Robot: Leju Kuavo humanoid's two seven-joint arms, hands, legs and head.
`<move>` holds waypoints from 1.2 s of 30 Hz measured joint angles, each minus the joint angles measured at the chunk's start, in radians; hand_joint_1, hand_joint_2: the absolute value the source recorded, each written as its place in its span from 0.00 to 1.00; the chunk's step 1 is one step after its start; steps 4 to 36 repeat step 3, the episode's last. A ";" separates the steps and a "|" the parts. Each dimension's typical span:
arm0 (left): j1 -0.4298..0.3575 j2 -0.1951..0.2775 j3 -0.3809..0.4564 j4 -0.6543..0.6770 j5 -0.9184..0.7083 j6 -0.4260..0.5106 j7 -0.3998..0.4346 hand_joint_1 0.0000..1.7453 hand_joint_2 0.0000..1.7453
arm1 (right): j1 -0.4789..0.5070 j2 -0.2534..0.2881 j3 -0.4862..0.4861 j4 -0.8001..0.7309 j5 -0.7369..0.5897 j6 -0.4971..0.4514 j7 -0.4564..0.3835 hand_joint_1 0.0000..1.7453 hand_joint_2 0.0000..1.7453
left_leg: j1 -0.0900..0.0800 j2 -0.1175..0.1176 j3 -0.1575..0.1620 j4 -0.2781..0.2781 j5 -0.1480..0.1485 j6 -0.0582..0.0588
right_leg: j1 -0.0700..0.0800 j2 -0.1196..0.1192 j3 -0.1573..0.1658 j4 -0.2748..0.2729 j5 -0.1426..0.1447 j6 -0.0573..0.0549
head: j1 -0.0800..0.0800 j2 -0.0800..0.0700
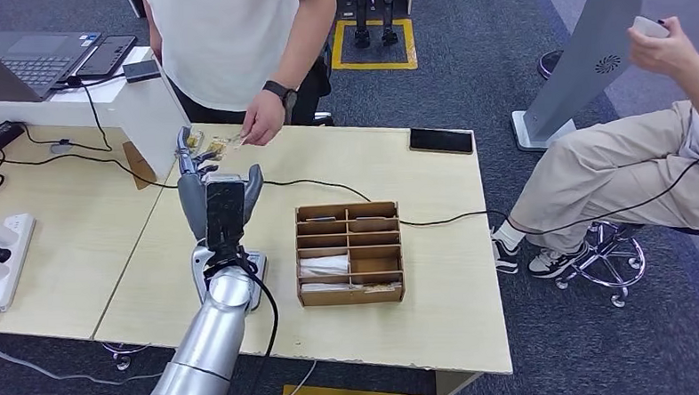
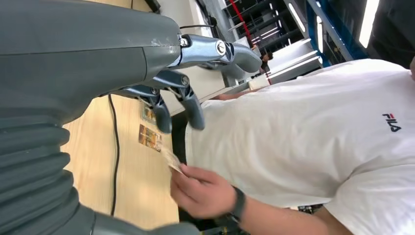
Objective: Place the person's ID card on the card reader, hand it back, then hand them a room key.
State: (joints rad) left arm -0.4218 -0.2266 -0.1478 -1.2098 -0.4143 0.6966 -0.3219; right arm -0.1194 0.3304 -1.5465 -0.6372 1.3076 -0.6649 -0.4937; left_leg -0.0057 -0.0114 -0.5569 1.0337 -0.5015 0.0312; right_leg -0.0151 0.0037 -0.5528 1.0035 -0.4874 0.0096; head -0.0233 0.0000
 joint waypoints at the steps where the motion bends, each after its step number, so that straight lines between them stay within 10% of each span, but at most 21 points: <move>1: 0.003 -0.003 0.000 -0.005 0.011 0.000 -0.004 0.00 0.25 | 0.000 0.000 0.000 0.000 -0.005 0.000 0.000 0.00 1.00 | 0.000 0.000 0.000 0.000 0.000 0.000 | 0.000 0.000 0.000 0.000 0.000 0.000 | 0.000 0.000; 3: 0.009 -0.008 0.000 -0.017 0.028 0.000 -0.011 0.00 0.67 | 0.000 0.000 0.000 0.000 -0.011 0.000 0.001 0.00 1.00 | 0.000 0.000 0.000 0.000 0.000 0.000 | 0.000 0.000 0.000 0.000 0.000 0.000 | 0.000 0.000; 36: 0.009 -0.008 0.000 -0.017 0.028 0.000 -0.011 0.00 0.67 | 0.000 0.000 0.000 0.000 -0.011 0.000 0.001 0.00 1.00 | 0.000 0.000 0.000 0.000 0.000 0.000 | 0.000 0.000 0.000 0.000 0.000 0.000 | 0.000 0.000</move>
